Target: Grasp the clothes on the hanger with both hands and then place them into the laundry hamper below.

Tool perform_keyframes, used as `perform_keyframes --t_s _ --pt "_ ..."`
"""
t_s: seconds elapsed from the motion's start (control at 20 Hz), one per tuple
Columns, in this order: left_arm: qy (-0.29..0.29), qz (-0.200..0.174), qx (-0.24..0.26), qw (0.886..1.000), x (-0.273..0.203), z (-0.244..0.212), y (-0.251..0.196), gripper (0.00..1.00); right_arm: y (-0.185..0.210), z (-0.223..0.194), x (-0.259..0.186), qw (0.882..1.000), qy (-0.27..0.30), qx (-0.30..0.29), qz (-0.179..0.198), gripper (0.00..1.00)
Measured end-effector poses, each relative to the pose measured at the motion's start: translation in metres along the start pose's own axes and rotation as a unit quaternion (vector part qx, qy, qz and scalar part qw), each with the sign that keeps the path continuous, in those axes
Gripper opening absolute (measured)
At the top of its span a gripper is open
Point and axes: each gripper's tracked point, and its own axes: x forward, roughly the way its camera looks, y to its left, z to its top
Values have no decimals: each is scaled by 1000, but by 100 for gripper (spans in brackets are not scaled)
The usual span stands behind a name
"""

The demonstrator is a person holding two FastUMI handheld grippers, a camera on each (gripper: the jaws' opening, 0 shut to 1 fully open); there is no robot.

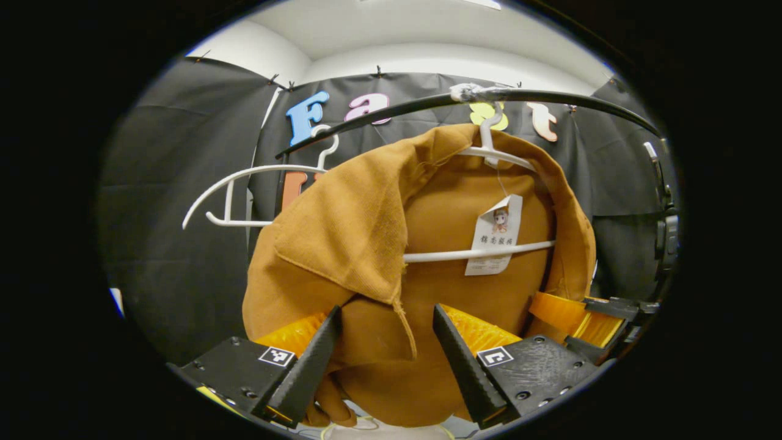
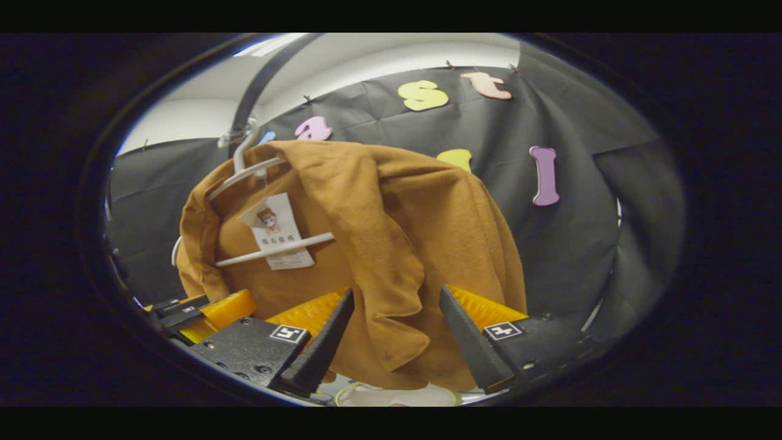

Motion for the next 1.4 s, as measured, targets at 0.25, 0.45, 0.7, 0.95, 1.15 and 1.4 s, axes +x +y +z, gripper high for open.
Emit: perform_keyframes --t_s 0.25,0.45,0.7,0.95,1.15,1.4 --pt "25 34 -39 998 12 -9 17 55 5 3 12 999 8 19 31 63" --pt "47 30 -82 995 12 -14 26 6 -6 6 12 999 6 23 27 26" --pt "34 4 -86 996 -2 1 30 13 -11 11 6 999 4 26 45 16" --pt "9 6 -66 998 -15 18 35 4 -13 17 -12 999 -3 21 49 10" --pt "24 -11 -79 997 -24 19 29 4 -18 30 -25 998 -21 36 52 10" --pt "18 -49 -110 993 -36 34 24 4 -28 59 -37 989 -49 120 76 10"
